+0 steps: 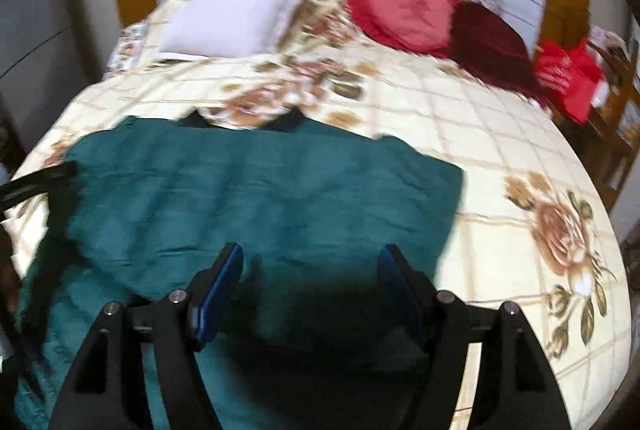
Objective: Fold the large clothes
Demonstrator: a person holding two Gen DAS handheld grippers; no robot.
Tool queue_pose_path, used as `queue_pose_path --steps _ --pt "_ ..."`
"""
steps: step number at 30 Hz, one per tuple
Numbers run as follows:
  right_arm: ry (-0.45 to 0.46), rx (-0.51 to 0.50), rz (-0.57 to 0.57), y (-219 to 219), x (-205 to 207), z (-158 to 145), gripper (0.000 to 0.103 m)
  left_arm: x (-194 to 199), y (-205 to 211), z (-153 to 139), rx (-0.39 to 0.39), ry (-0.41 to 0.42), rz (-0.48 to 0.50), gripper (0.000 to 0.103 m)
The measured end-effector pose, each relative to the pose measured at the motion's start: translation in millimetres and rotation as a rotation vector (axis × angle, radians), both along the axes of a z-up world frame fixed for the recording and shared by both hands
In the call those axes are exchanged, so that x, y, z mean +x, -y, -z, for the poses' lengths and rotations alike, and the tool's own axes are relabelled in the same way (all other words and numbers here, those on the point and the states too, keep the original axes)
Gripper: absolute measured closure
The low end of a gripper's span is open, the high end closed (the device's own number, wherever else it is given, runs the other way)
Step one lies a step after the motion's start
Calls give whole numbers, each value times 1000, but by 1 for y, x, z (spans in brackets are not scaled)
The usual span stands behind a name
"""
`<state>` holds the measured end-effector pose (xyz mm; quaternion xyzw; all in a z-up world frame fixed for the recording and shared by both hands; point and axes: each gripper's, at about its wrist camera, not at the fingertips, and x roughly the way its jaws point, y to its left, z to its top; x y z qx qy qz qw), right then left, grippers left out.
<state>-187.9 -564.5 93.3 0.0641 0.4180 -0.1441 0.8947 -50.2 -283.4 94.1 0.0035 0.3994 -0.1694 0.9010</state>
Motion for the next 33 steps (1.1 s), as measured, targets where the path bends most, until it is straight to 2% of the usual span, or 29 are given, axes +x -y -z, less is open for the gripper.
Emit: queue_pose_path --steps 5,9,12,16,19,22,24,33 --pt "-35 -21 16 14 4 27 28 8 16 26 75 -45 24 33" --pt "-34 -12 23 15 6 35 27 10 19 34 93 -28 26 30" --pt "-47 -20 22 12 1 23 27 10 18 34 89 -32 29 30" --pt "37 -6 13 0 -21 -3 27 9 17 34 86 -23 29 30" --pt "27 -14 -17 -12 -26 -1 26 7 18 35 92 -15 26 30" --pt "-93 -65 -8 -17 -13 31 24 6 17 34 98 -19 31 29" --pt "-78 -66 -3 -17 -13 37 22 3 13 29 108 -35 30 29" --pt "-1 4 3 -30 -58 0 22 -40 -25 -1 86 16 43 29"
